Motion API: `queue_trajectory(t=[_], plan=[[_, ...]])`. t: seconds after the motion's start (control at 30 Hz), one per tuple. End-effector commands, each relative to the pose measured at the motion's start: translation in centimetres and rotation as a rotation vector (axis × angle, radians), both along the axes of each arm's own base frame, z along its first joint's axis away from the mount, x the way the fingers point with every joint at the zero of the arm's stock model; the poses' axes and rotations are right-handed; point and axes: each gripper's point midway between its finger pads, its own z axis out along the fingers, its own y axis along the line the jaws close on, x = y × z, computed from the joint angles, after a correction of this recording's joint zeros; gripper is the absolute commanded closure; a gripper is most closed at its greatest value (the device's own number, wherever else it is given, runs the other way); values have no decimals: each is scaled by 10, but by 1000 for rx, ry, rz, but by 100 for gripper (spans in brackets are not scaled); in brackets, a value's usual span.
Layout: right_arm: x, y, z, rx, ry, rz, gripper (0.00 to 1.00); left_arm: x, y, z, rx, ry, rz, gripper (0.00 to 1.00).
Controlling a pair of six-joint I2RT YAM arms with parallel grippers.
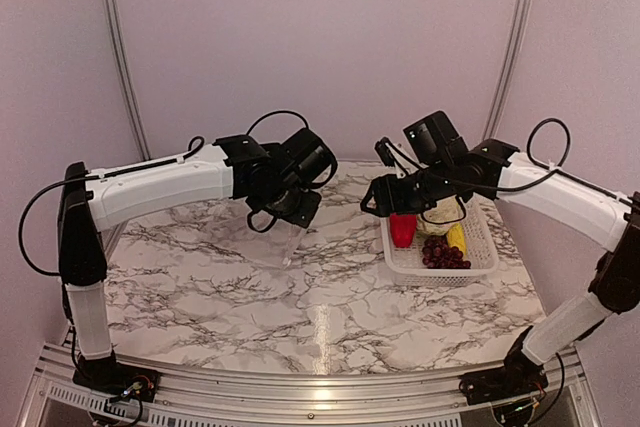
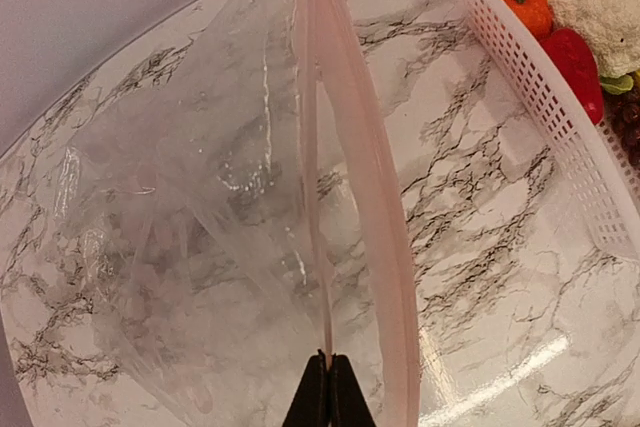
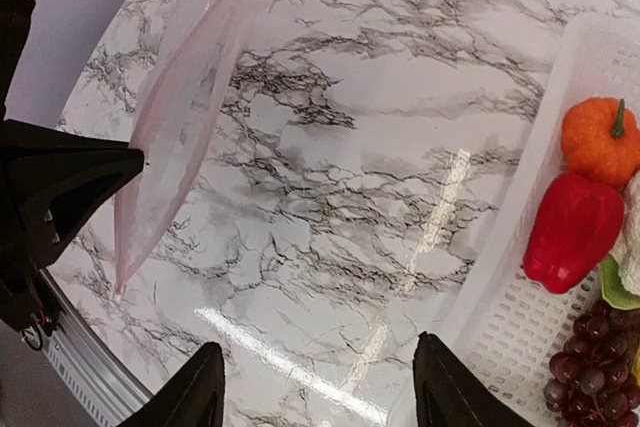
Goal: Place the food in the zip-top bag and seal the zipper
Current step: Pick up the zipper food storage bag at the center of the board, then open the zipper food storage bag.
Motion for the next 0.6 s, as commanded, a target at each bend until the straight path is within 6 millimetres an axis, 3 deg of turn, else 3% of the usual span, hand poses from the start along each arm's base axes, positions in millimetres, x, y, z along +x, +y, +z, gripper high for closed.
queue_trajectory(t=[0.0,0.13,0.4,0.5,0.57], plan=[[18,46,22,45,-40,65,38,-5,-21,36,-165,-27,-26,100],[28,77,32,175,-13,79,36,-5,-23,58,-234,-59,-18,100],[47,102,25,199,8,101,40,-12,-25,71,-301,-40,-26,100],[56,102,15,184,19,70,55,-13,-20,76,-317,-50,-8,100],[63,97,10,167,24,26,75,-11,-9,80,-310,-80,30,100]])
